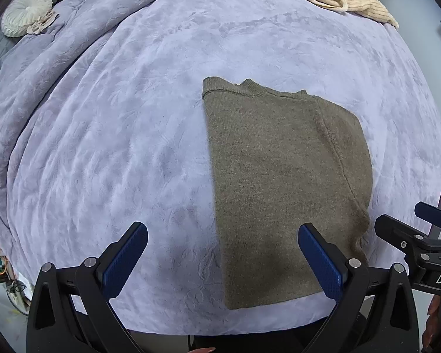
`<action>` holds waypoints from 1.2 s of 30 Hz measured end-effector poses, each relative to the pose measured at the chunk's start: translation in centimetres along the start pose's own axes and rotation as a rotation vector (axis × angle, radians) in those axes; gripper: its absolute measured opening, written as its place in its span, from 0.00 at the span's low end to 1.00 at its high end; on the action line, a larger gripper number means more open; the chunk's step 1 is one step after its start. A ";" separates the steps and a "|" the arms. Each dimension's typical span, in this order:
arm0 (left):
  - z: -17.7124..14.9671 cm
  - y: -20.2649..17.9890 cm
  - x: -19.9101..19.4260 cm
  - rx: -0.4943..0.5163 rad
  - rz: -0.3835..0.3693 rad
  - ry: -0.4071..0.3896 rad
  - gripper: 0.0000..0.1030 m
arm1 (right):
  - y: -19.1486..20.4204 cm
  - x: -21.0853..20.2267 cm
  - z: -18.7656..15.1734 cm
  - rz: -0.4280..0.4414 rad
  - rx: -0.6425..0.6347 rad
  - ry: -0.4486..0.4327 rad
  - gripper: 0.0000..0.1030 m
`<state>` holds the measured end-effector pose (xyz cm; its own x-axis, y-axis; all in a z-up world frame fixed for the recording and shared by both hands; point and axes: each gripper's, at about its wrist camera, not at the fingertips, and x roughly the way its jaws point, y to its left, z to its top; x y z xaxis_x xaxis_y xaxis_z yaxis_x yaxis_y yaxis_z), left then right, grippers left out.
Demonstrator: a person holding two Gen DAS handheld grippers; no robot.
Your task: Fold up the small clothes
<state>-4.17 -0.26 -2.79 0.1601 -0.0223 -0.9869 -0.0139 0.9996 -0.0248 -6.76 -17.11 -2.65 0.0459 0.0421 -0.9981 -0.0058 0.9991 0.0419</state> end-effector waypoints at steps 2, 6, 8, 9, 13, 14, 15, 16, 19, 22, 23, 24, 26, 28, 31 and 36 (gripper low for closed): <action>0.0 0.0 0.0 -0.002 0.001 0.000 1.00 | 0.0 0.0 0.0 -0.002 0.000 0.002 1.00; 0.1 0.2 0.0 -0.007 0.004 0.003 1.00 | 0.0 0.1 0.1 -0.008 0.001 0.003 1.00; 0.1 0.3 0.0 -0.009 0.004 0.005 1.00 | 0.0 0.1 0.1 -0.009 0.001 0.004 1.00; 0.1 0.3 0.0 -0.009 0.005 0.005 1.00 | 0.0 0.1 0.1 -0.008 0.001 0.005 1.00; 0.1 0.5 0.1 -0.008 0.004 0.008 1.00 | 0.0 0.1 0.1 -0.007 0.002 0.006 1.00; 0.1 0.5 0.0 -0.007 0.004 0.007 1.00 | 0.0 0.1 0.1 -0.007 0.001 0.006 1.00; 0.1 0.5 0.1 -0.006 0.004 0.007 1.00 | 0.0 0.1 0.0 -0.008 0.000 0.005 1.00; 0.1 0.5 0.1 -0.008 0.004 0.007 1.00 | 0.0 0.1 0.0 -0.008 0.000 0.004 1.00; 0.0 0.5 0.0 -0.007 0.006 0.007 1.00 | 0.1 0.2 -0.1 -0.007 0.001 0.004 1.00; -0.1 0.4 0.1 -0.008 0.008 0.009 1.00 | 0.1 0.2 -0.2 -0.008 0.003 0.005 1.00; -0.1 0.4 0.0 -0.007 0.008 0.009 1.00 | 0.1 0.2 -0.2 -0.007 0.003 0.005 1.00; -0.1 0.4 0.1 -0.005 0.008 0.010 1.00 | 0.1 0.2 -0.1 -0.008 0.002 0.005 1.00; -0.1 0.4 0.1 -0.003 0.009 0.011 1.00 | 0.1 0.2 -0.2 -0.007 0.003 0.005 1.00; -0.2 0.4 0.0 -0.001 0.010 0.011 1.00 | 0.1 0.2 -0.2 -0.007 0.002 0.005 1.00; -0.2 0.3 0.0 -0.004 0.009 0.012 1.00 | 0.1 0.2 -0.2 -0.008 0.000 0.005 1.00; -0.3 0.3 0.0 -0.003 0.013 0.012 1.00 | 0.2 0.2 -0.3 -0.008 0.002 0.005 1.00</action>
<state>-4.46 0.00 -2.88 0.1477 -0.0096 -0.9890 -0.0186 0.9997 -0.0125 -7.07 -16.90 -2.86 0.0408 0.0344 -0.9986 -0.0037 0.9994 0.0343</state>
